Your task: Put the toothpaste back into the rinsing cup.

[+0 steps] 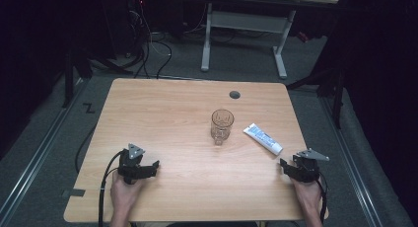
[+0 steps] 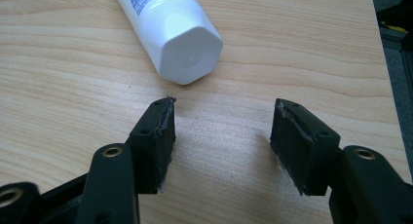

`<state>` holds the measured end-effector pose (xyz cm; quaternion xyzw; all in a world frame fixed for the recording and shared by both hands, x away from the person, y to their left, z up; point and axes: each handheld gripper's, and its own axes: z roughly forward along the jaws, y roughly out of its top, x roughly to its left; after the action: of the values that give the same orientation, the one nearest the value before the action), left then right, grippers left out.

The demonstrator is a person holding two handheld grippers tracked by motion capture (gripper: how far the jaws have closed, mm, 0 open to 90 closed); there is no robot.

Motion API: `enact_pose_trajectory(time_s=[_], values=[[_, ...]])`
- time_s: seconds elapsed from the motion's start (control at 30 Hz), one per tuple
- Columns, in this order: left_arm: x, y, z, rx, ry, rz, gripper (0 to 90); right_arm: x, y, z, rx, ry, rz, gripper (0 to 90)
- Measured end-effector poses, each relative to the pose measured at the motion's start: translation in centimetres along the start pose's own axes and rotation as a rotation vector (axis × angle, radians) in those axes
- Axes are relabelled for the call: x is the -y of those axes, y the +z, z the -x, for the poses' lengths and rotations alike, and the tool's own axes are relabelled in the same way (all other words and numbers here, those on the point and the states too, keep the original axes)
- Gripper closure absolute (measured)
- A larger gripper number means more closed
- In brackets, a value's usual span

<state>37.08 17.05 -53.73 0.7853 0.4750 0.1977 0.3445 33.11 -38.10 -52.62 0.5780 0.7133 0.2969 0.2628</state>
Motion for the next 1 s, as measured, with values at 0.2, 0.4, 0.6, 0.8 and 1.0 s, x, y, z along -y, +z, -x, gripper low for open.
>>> enact_pose_trajectory(time_s=[0.2,0.4,0.6,0.8,1.0], values=[[0.0,0.0,0.0,-0.001,-0.002,0.001,16.1,0.0,-1.0,-0.1,-0.006,0.005,0.031,42.2],[0.0,0.0,0.0,-0.005,-0.005,0.003,16.8,0.0,-1.8,-0.2,-0.020,0.015,0.054,45.4],[0.0,0.0,0.0,-0.006,-0.006,0.004,17.4,-0.1,-2.6,-0.7,-0.045,0.024,0.077,47.7],[0.0,-0.1,-0.1,-0.008,-0.009,0.006,18.2,-1.3,-3.1,-1.8,-0.063,-0.042,0.070,47.8],[0.0,-0.1,-0.1,-0.011,-0.010,0.007,18.8,-2.8,-3.2,-2.9,-0.071,-0.101,0.071,46.1]])
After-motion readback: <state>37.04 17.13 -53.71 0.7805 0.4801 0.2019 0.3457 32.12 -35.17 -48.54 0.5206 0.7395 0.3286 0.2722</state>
